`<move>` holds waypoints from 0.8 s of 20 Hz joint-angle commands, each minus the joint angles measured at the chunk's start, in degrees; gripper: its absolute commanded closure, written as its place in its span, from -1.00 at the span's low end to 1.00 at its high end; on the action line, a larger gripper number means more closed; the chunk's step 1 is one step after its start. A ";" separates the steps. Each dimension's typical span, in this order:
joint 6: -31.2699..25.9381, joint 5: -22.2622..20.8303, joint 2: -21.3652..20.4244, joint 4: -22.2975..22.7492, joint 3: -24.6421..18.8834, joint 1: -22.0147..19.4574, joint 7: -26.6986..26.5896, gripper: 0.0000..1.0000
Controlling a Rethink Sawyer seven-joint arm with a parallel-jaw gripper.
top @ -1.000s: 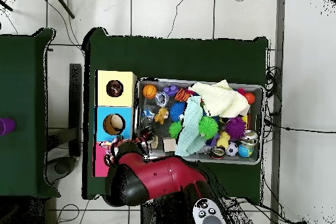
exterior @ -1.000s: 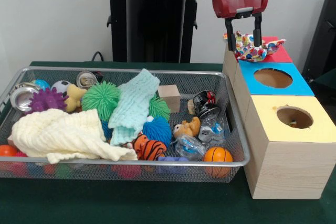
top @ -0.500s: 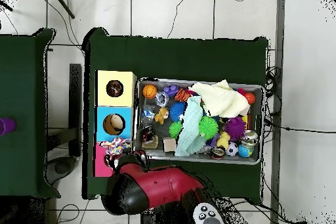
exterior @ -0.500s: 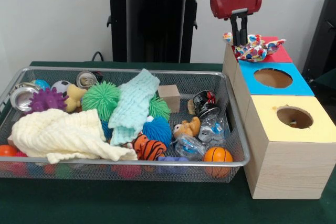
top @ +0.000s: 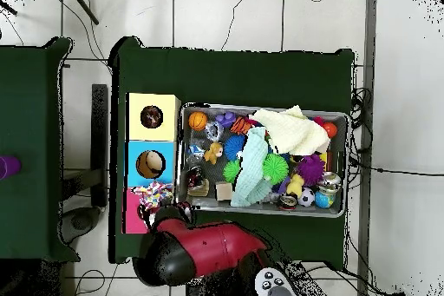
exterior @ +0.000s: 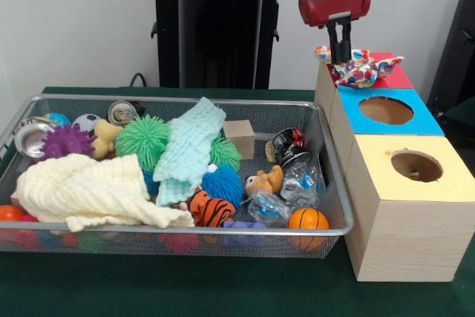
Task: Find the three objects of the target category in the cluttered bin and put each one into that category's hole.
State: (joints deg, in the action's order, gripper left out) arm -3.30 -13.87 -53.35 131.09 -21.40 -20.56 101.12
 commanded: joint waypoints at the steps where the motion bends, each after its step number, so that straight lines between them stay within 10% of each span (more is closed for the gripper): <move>1: -4.69 3.52 1.40 1.33 -3.90 -1.72 8.57 1.00; 7: -4.25 3.78 1.97 1.33 -4.03 -1.73 8.37 1.00; 8: -4.29 3.86 1.78 1.29 -3.70 -1.49 8.21 -1.00; 16: -2.53 3.17 2.15 0.95 -1.99 0.00 8.48 -1.00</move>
State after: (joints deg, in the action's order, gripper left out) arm -3.28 -12.55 -53.33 131.97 -21.82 -20.54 101.12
